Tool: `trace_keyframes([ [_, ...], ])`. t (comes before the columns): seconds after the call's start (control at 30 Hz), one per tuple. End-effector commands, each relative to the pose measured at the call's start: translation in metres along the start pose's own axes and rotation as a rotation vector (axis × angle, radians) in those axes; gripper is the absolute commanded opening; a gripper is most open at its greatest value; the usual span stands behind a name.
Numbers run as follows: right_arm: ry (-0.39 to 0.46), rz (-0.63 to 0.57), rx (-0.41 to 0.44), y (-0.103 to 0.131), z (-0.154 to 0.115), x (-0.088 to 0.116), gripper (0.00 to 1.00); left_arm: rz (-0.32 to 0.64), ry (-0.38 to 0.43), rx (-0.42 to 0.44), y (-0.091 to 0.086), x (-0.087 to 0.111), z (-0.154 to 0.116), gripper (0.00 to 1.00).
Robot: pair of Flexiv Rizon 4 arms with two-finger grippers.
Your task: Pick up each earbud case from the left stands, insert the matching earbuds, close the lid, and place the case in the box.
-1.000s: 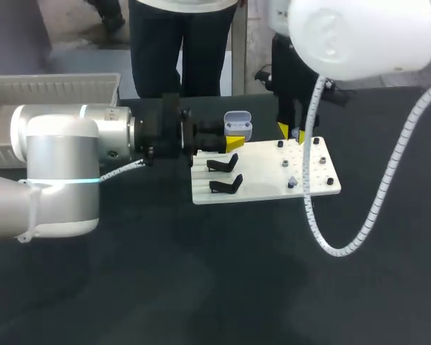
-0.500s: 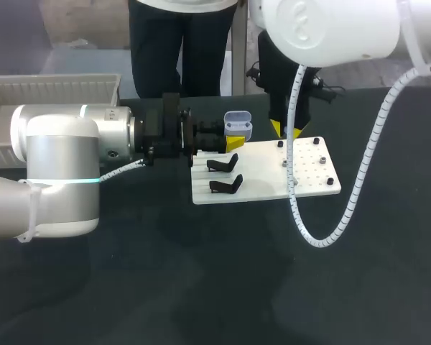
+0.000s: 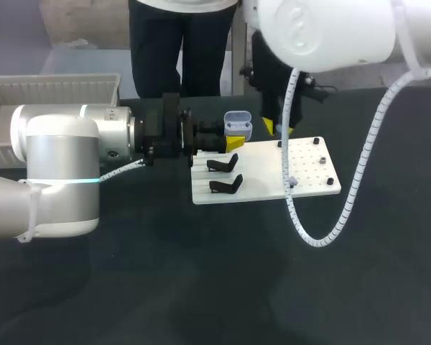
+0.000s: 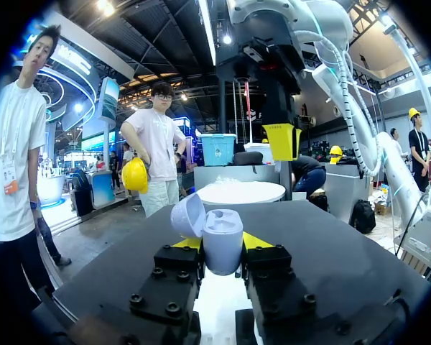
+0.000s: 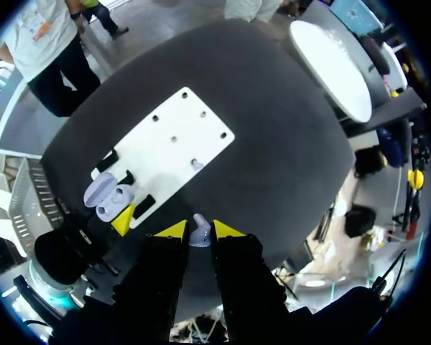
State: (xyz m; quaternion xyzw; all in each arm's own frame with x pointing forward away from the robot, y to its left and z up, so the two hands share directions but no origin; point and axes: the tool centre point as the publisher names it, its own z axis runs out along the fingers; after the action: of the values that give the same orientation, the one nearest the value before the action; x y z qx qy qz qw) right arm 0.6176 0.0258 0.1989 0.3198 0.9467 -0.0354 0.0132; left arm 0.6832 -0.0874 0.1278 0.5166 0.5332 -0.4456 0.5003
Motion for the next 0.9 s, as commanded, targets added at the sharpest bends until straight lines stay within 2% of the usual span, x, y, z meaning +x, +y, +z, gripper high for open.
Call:
trace_keyframes([
  [0.03, -0.026, -0.015, 0.01, 0.019, -0.002, -0.002, 0.0, 0.005, -0.006, -0.008, -0.002, 0.001, 0.0, 0.0],
  [0.43, -0.09, -0.097, -0.002, 0.053, -0.011, -0.009, 0.0, 0.005, -0.006, -0.008, -0.002, 0.001, 0.0, 0.0],
  [0.9, -0.101, -0.147, 0.015, 0.068, 0.001, -0.007, 0.0, 0.005, -0.006, -0.008, -0.002, 0.001, 0.0, 0.0],
])
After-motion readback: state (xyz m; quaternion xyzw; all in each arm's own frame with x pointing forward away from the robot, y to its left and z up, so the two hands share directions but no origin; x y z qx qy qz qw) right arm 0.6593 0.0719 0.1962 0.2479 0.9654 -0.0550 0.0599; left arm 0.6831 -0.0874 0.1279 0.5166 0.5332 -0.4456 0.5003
